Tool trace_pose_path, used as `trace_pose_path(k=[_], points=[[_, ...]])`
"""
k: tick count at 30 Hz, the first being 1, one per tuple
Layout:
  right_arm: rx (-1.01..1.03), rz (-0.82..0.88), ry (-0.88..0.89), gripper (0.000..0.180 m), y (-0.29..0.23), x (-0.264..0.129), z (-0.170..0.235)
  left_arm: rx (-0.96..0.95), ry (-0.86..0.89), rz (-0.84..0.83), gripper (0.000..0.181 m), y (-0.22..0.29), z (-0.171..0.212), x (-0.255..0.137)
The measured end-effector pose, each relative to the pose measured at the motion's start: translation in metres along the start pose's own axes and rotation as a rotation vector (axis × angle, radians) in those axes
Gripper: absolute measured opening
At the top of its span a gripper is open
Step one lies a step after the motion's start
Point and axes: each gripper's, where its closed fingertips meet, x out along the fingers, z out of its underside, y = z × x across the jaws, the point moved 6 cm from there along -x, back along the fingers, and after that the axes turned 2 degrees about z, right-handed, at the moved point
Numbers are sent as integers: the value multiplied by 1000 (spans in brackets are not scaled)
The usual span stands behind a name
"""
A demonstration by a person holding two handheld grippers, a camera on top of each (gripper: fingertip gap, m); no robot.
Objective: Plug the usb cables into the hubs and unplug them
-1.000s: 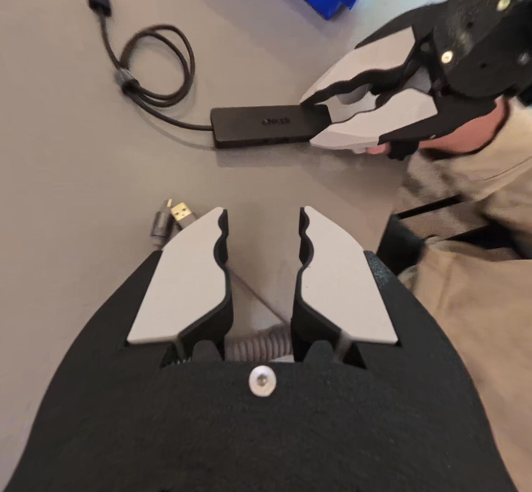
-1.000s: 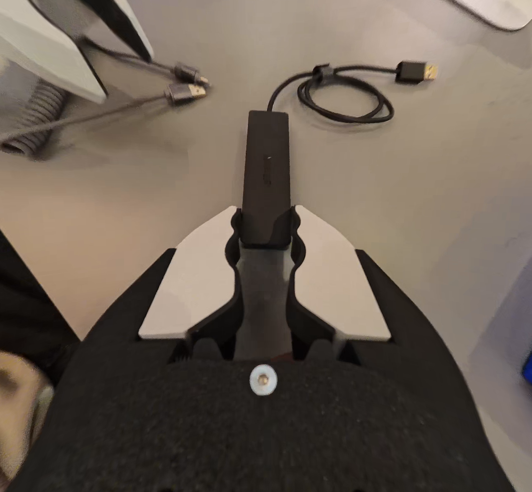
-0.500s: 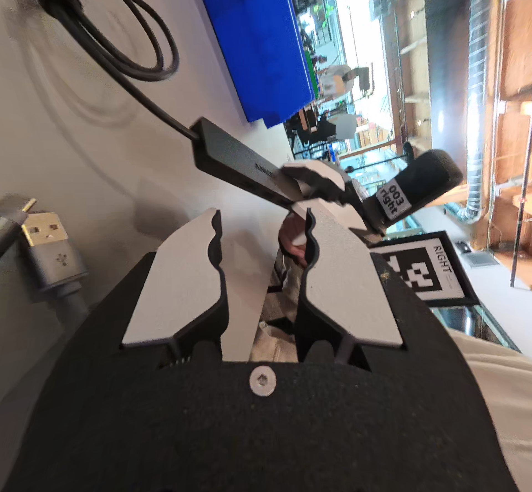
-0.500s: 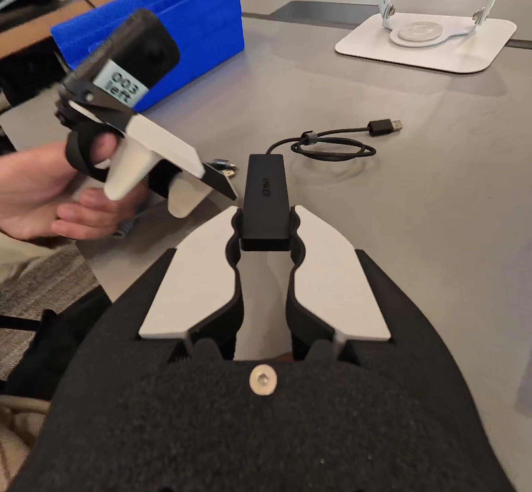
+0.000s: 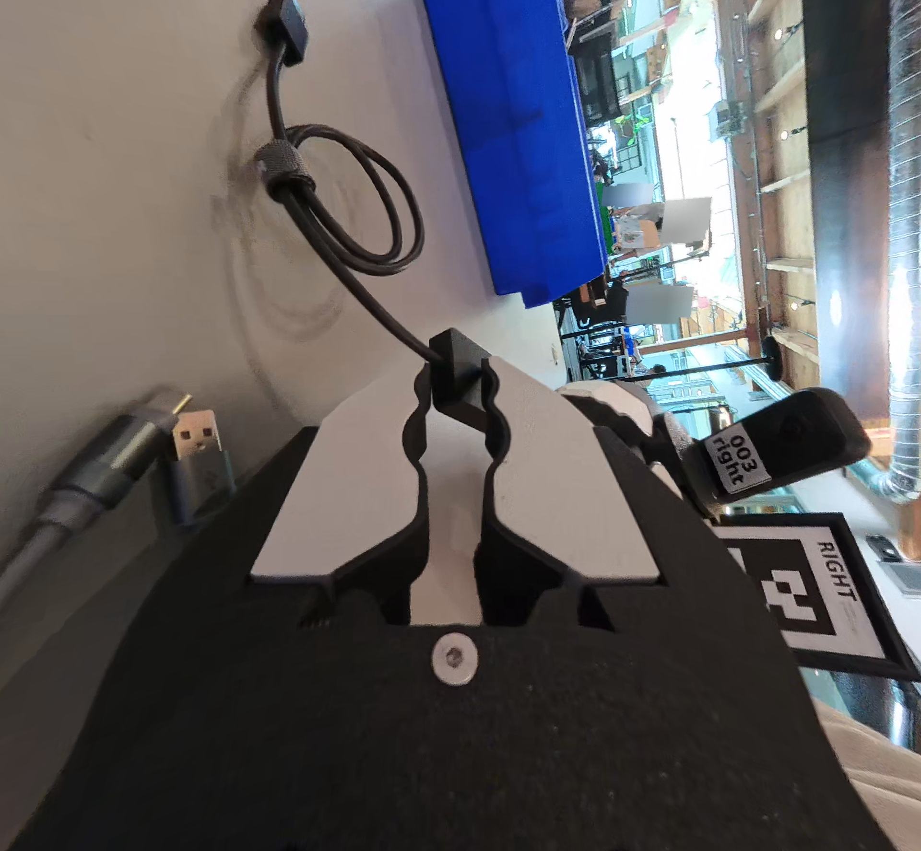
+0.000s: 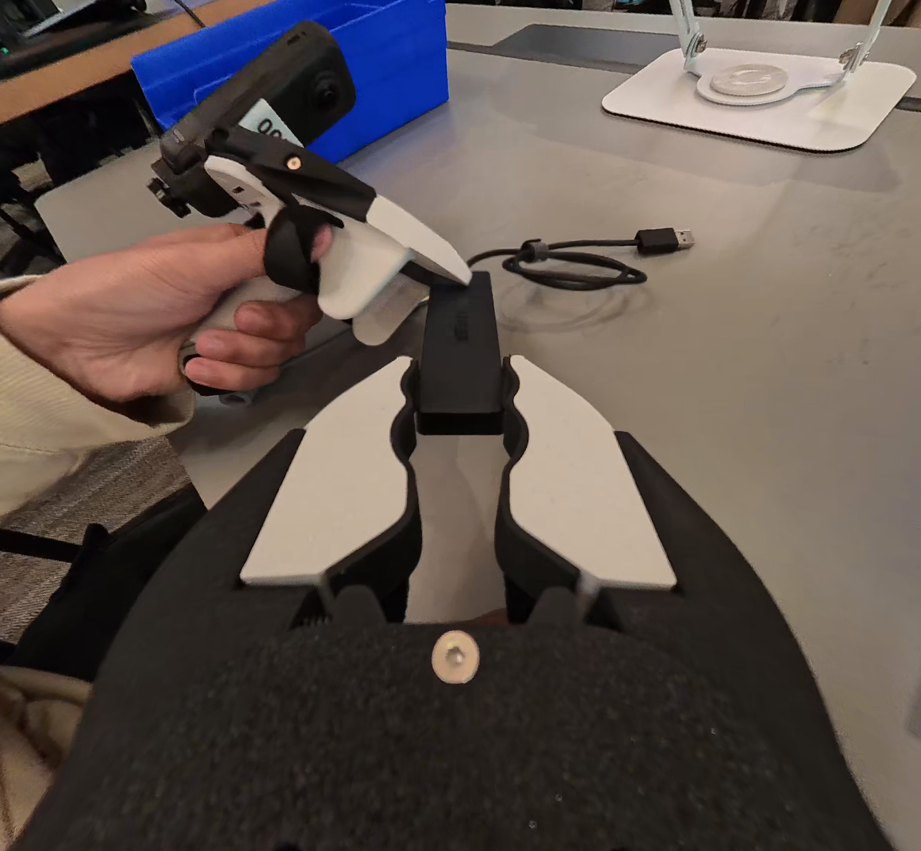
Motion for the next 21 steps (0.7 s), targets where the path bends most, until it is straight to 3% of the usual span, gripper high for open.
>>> trace_pose_path(k=[9, 14, 18, 21], points=[[51, -56, 35, 30, 6, 5, -3, 92, 38, 104, 11, 28, -27, -11], [398, -250, 132, 44, 20, -7, -6, 121, 72, 146, 10, 45, -43, -22], [704, -425, 230, 44, 27, -9, -7, 87, 103, 170, 10, 47, -50, -26], [820, -530, 247, 45, 22, 1, -9, 74, 115, 177, 10, 46, -50, -24]])
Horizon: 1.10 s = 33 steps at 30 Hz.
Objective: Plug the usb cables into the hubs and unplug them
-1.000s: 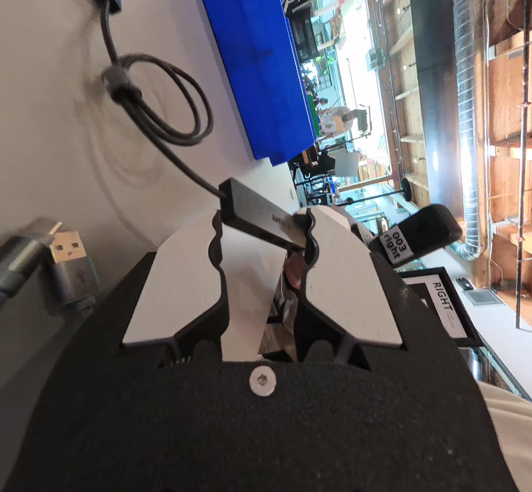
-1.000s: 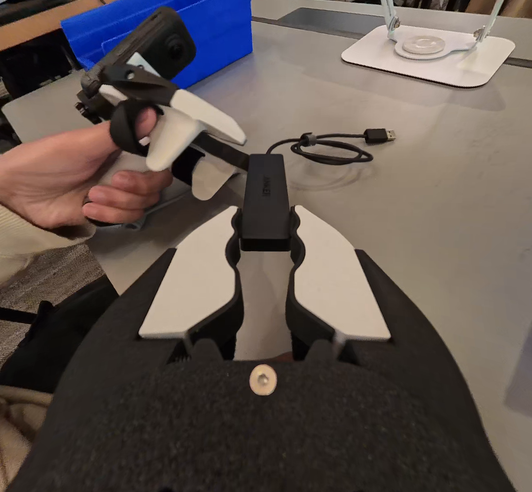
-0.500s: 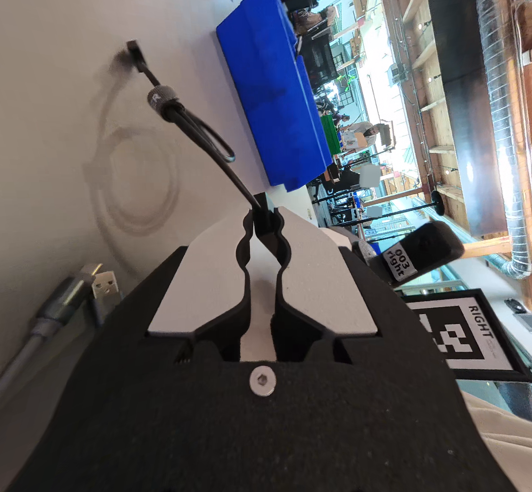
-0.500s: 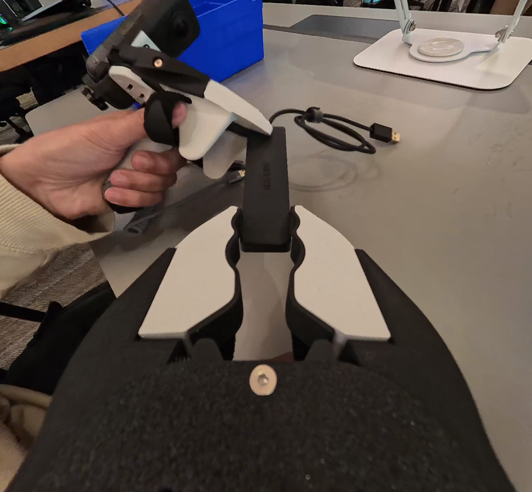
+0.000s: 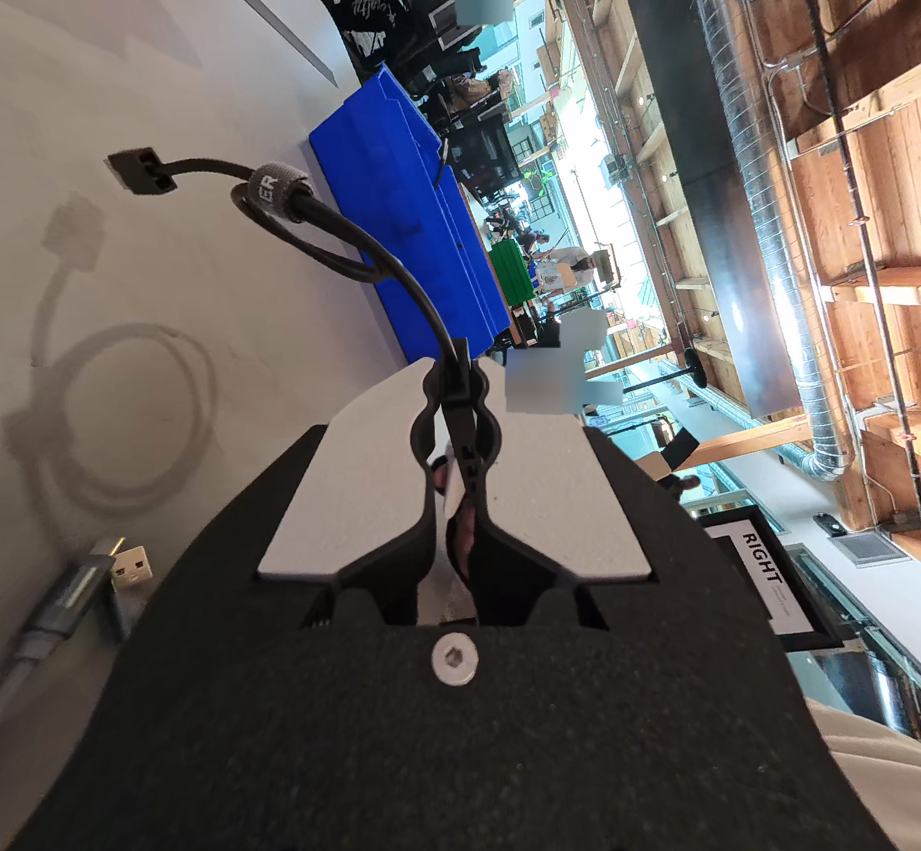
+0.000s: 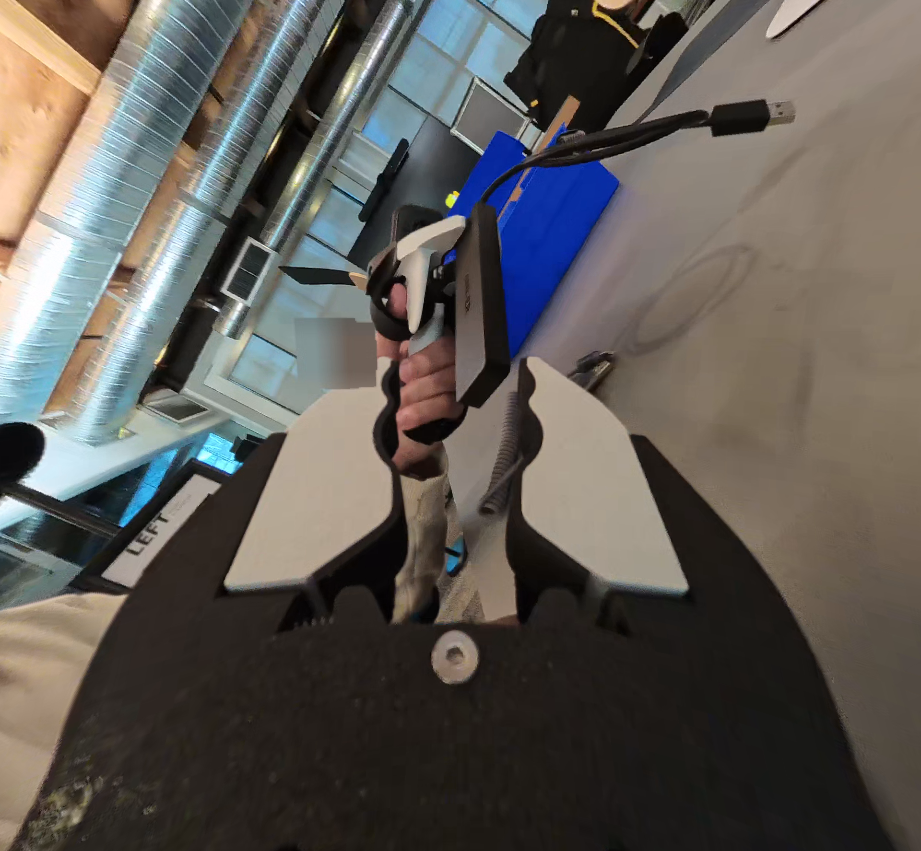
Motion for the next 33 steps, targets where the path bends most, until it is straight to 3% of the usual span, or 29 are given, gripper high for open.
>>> trace_pose_path(k=[4, 6, 8, 12, 17, 24, 28, 33], points=[[14, 9, -21, 38, 5, 16, 2, -23, 4, 17, 10, -2, 3, 2], [10, -7, -45, 17, 4, 23, 5, -22, 10, 29, 10, -1, 3, 2], [-13, -3, -32, 15, 2, 24, 2, -20, 9, 51, 12, 0, 2, 2], [-28, 38, 4, 11, 4, 19, -9, 30, -50, 15, 31, -3, 0, -8], [4, 62, 10, 11, 15, 9, -22, 312, -99, -331, 40, -13, 7, -47], [89, 29, 28, 10, 28, -1, -25, 669, -278, -903, 48, -38, 77, -62], [90, 36, 18, 11, 28, -3, -25, 621, -259, -962, 60, -45, 86, -55], [88, 50, 18, 10, 29, -3, -21, 643, -265, -1031, 32, -48, 84, -51]])
